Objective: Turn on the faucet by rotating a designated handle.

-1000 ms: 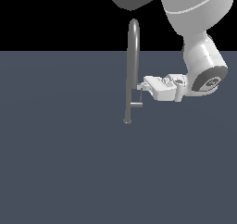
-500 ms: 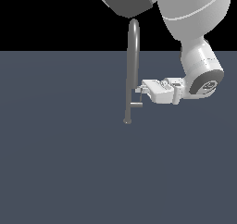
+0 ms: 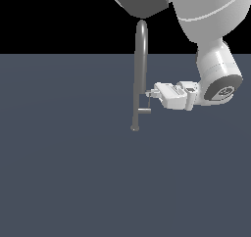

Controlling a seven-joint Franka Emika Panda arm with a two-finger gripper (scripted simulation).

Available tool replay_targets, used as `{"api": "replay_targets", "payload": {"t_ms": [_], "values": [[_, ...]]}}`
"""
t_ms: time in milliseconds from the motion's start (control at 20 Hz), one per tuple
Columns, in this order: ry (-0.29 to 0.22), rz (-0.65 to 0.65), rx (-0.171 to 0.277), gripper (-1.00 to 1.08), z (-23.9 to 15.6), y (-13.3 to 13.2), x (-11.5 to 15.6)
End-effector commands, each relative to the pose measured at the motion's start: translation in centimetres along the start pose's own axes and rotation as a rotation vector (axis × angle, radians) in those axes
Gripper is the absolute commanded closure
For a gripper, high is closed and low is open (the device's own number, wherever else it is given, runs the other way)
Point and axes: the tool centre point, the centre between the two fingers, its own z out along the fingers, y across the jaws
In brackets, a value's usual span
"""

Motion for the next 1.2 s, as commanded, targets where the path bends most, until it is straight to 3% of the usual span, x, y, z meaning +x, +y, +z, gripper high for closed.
{"api": "replay_targets", "payload": {"t_ms": [0, 1150], "values": [[0.0, 0.0, 0.0, 1.08, 0.0, 0.2, -0.1], [0.0, -0.001, 0.002, 1.08, 0.0, 5.4, -0.6]]}}
